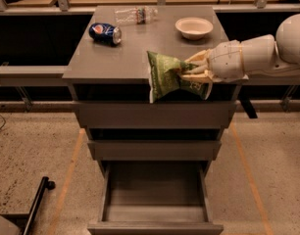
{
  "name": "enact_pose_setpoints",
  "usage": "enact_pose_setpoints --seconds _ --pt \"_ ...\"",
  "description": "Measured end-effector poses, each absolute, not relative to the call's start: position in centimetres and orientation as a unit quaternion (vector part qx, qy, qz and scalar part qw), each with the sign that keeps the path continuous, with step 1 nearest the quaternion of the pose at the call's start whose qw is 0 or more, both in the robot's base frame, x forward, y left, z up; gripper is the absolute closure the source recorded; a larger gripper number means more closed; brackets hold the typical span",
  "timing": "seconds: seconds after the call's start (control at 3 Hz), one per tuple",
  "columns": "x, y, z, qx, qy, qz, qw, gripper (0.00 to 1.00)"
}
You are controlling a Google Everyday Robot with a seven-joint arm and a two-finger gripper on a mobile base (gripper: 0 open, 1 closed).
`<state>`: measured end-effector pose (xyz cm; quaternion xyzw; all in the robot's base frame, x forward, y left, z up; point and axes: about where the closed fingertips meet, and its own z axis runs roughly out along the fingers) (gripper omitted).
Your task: Pick green jalapeno chip bag from bottom drawer and place on counter
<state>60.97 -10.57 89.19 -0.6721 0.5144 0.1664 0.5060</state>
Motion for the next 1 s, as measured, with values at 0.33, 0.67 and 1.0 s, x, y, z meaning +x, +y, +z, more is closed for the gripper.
enact_pose_setpoints --seconds 0.33,0.67,1.0 --pt "65.6 -9.3 90.5 -0.668 0.511 0.139 0.523 1.00" --pt "70.3 -8.7 92.3 -0.659 0.513 0.109 0.539 0.95" --pt "75.6 -9.0 94.2 -0.646 0.521 0.070 0.553 0.70"
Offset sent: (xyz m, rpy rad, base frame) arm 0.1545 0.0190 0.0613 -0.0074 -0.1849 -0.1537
